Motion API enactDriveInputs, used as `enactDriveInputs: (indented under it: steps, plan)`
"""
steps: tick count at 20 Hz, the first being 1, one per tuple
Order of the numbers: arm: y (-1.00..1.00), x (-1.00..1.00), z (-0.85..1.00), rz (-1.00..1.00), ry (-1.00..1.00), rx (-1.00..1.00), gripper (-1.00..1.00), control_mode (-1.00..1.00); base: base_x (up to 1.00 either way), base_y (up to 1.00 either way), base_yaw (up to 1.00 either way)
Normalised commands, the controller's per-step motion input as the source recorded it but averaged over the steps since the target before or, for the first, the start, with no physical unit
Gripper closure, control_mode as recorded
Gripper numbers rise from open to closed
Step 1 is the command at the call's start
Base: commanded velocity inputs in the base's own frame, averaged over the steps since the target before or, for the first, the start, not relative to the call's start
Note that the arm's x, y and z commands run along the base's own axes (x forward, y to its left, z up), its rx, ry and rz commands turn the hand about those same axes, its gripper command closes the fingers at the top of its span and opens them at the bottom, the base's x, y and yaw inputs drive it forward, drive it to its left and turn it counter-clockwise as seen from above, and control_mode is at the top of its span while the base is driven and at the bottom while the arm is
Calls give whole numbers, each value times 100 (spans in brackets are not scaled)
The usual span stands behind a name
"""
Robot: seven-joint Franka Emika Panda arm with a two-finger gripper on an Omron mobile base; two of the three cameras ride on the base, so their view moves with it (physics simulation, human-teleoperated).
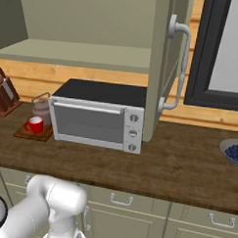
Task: Pick the kettle from the counter and place it on the tray. Then pick the mug from the cabinet and place it on the tray. Then close the cabinet doors.
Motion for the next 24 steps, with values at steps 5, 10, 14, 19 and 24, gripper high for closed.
enactDriveInputs:
  steps: [5,10,14,19,24]
  plan:
    - [28,63,8,0,-4,0,-100,-100,0,0,0]
    - [8,61,1,0,-8,1,-100,-100,0,0,0]
    - [2,59,0,0,-1,7,-100,-100,0,0,0]
    - [0,56,0,0,0,12,-100,-100,0,0,0]
    - [-24,41,2,0,0,6,-100,-100,0,0,0]
